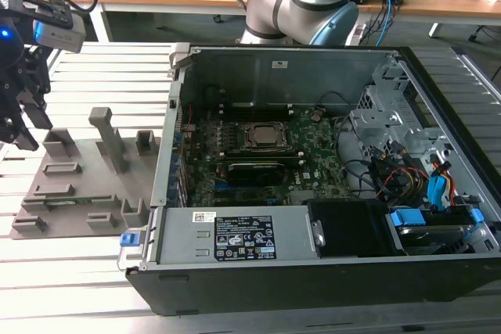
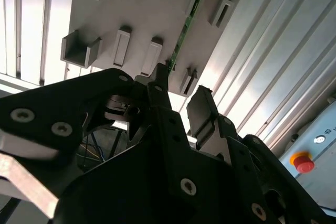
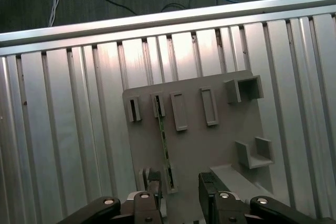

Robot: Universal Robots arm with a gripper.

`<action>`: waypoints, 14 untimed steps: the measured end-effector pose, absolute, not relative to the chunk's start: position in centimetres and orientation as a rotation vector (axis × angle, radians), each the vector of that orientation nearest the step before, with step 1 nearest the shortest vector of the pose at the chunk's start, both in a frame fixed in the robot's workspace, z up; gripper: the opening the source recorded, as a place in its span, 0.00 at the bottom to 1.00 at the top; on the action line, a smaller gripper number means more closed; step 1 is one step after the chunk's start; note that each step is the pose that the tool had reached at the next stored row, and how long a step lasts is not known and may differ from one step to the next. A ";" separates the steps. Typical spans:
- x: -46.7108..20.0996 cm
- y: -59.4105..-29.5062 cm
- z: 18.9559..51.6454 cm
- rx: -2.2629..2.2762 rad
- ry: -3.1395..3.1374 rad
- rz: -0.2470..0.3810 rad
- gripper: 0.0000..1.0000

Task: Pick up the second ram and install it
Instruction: 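Pick up the second ram and move it above second insertion slot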

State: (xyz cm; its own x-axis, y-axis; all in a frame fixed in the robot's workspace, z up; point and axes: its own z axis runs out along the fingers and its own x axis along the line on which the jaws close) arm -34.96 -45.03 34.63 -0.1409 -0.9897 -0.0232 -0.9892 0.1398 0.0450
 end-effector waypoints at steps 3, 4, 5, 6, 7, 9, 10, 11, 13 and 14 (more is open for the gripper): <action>-35.0 -45.0 34.5 2.051 -2.362 -0.077 0.42; -35.0 -45.0 34.5 2.051 -2.362 -0.077 0.42; -35.0 -45.0 34.4 2.051 -2.362 -0.077 0.42; -35.0 -45.0 34.4 2.051 -2.362 -0.077 0.42; -35.0 -45.0 34.3 2.052 -2.362 -0.077 0.42; -35.0 -45.0 34.1 2.052 -2.362 -0.077 0.42; -35.0 -45.0 34.0 2.052 -2.362 -0.077 0.42; -35.0 -45.0 33.9 2.052 -2.362 -0.077 0.42; -35.0 -45.0 33.9 2.052 -2.362 -0.077 0.42; -35.0 -45.0 33.8 2.052 -2.362 -0.077 0.42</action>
State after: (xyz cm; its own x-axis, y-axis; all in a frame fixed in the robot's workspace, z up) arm -34.96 -45.03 33.82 -0.1399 -0.9899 -0.0232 -0.9893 0.1388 0.0450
